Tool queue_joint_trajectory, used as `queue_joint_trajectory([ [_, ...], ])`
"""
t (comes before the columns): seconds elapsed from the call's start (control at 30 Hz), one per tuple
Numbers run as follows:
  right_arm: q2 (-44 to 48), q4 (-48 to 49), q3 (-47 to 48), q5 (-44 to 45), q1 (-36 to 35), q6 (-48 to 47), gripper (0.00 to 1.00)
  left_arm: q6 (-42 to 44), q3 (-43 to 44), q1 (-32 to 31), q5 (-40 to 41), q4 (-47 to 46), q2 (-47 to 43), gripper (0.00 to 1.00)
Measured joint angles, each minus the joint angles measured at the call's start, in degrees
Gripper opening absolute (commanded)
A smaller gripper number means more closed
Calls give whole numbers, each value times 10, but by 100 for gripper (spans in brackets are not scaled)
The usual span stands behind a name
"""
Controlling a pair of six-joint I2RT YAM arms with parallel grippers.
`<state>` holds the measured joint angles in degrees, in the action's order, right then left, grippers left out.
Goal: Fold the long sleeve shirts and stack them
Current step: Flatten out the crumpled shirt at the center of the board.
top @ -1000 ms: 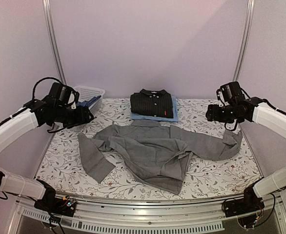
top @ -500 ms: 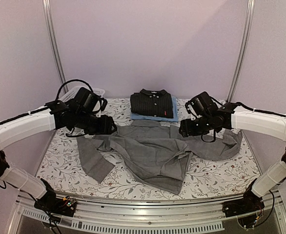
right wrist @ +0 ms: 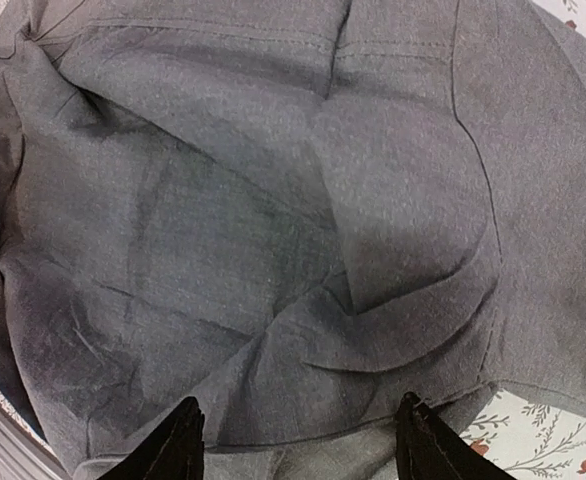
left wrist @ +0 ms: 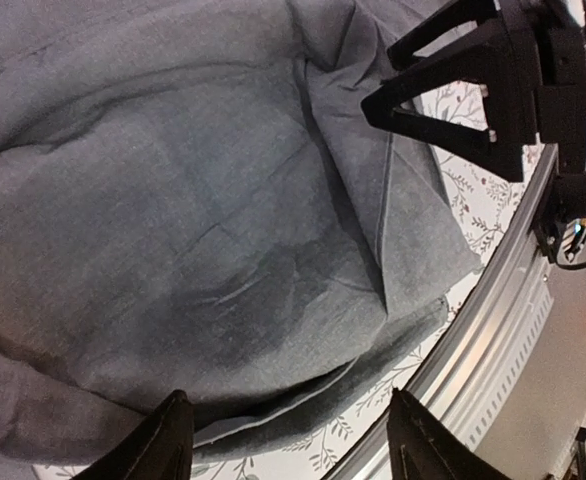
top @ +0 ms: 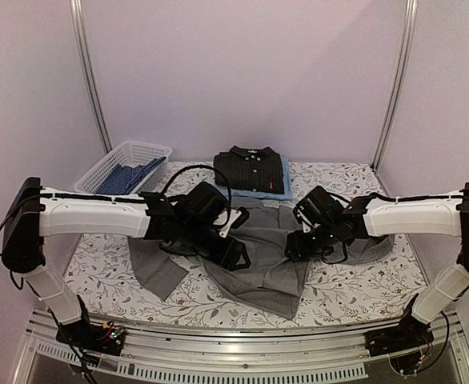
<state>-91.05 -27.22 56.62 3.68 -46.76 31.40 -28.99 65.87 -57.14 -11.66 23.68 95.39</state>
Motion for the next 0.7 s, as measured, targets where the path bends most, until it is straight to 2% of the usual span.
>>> queue_joint_trajectory([
  [0.37, 72, 49, -83, -30, -5, 73, 66, 41, 18, -19, -12, 22, 18, 64],
  [0.7, 28, 125, -85, -58, -4, 104, 68, 53, 16, -20, 12, 38, 20, 66],
])
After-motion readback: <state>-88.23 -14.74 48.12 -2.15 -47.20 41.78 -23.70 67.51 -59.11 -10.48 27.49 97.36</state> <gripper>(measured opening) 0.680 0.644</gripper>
